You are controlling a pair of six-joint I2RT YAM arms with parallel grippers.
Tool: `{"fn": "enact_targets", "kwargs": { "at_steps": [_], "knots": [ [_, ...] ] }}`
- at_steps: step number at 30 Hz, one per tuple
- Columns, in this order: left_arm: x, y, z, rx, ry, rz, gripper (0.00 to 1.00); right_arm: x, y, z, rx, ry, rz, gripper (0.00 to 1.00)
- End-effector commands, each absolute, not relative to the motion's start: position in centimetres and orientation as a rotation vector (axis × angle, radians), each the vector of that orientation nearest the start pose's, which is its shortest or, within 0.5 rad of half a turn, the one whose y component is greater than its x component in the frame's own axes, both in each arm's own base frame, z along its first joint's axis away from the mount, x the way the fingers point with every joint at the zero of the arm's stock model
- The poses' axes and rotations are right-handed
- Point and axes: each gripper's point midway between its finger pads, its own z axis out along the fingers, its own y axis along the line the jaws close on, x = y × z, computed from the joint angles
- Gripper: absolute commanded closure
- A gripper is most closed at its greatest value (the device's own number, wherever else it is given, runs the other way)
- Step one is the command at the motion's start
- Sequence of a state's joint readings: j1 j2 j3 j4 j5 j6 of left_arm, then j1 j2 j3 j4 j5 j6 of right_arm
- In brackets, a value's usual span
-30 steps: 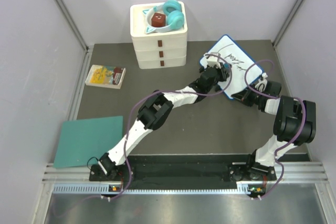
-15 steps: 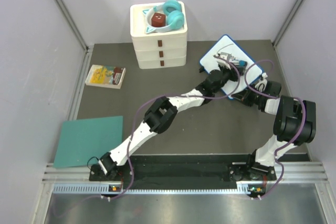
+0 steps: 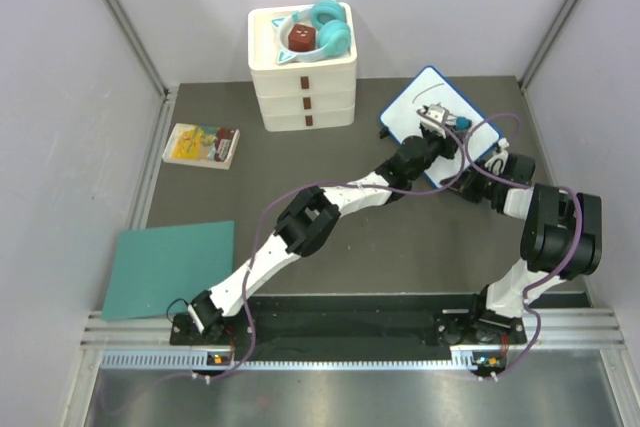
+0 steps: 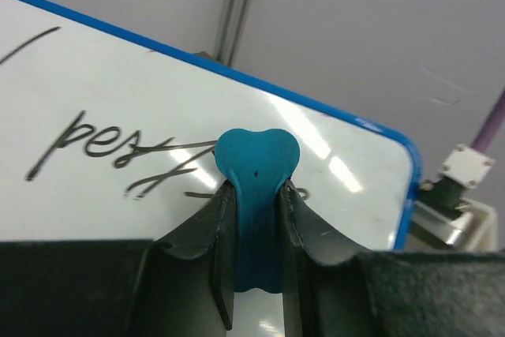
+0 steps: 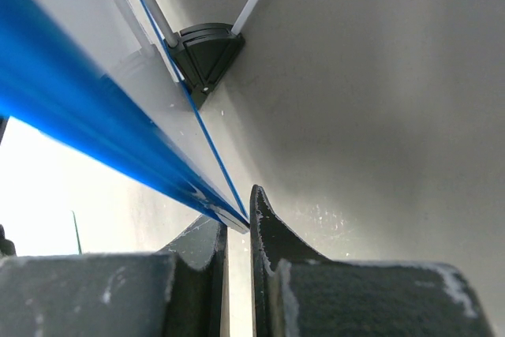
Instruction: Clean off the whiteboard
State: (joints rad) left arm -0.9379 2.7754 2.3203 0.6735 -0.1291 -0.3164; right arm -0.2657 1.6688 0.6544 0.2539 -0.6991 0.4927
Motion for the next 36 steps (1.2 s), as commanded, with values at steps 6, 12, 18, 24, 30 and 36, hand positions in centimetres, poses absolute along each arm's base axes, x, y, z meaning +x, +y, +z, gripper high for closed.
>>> {"fn": "enact_targets", "kwargs": {
  "at_steps": [6, 12, 18, 24, 30, 36],
  "knots": [
    [49.0, -57.2, 17.1, 0.416, 1.428, -0.741, 1.0, 30.5, 4.2, -1.1, 0.659, 2.493, 0.863, 1.0],
    [49.4, -55.2, 17.8, 0.471, 1.424, -0.703, 1.0, 30.3, 4.2, -1.1, 0.635, 2.514, 0.858, 1.0],
    [48.7, -55.4, 18.8, 0.596, 1.398, -0.67, 1.0, 30.6, 4.5, -0.8, 0.605, 2.501, 0.891, 1.0],
    [47.2, -52.3, 20.3, 0.544, 1.374, -0.648, 1.0, 30.6, 4.4, 0.3, 0.582, 2.476, 0.868, 1.0],
    [47.5, -51.1, 20.6, 0.594, 1.376, -0.552, 1.0, 29.8, 4.9, 0.8, 0.618, 2.468, 0.896, 1.0],
    [48.0, -50.9, 21.5, 0.585, 1.373, -0.553, 1.0, 28.7, 5.6, 0.6, 0.666, 2.462, 0.952, 1.0]
  ]
}}
